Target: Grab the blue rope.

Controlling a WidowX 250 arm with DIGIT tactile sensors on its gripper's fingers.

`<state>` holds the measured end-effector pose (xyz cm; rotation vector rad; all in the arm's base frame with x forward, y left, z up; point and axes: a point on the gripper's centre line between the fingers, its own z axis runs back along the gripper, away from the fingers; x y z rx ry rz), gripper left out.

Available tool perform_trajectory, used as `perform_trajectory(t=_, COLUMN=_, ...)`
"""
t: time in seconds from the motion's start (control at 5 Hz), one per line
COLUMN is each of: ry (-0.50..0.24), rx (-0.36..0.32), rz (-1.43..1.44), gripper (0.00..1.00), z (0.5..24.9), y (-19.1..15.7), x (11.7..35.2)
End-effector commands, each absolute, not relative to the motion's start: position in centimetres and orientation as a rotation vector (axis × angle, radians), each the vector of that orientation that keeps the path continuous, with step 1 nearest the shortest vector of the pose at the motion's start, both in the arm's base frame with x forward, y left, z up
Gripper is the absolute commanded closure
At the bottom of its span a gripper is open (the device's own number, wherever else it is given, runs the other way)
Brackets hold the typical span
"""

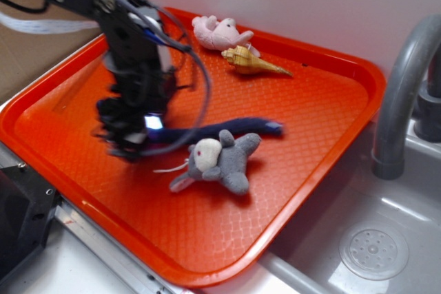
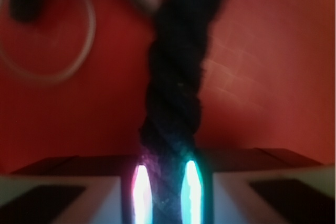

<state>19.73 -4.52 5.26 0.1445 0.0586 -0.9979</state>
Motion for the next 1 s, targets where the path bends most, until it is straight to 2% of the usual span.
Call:
perform_trajectory(t=0.0, ry=-0.088, rx=0.052, rz=-0.500, gripper=1.00, z=14.9, y=-1.7, x=21.2)
perform_trajectory(t=0.2, ry=-0.151, rx=-0.025, rz=-0.246, gripper=1.00, z=18.8, y=-0.9, x=20.1)
perform_trajectory(t=0.4, ry=-0.192, rx=0.004, rz=0.002, gripper=1.00, z=21.4, y=-1.7, x=18.4)
perform_trajectory(t=0.6, ry=-0.251, rx=0.001, rz=0.119, gripper=1.00, z=22.5, y=-1.8, x=18.7)
perform_trajectory(t=0.8, ry=-0.302, rx=0.008, rz=0.055, gripper=1.00, z=21.5, y=-1.6, x=19.9)
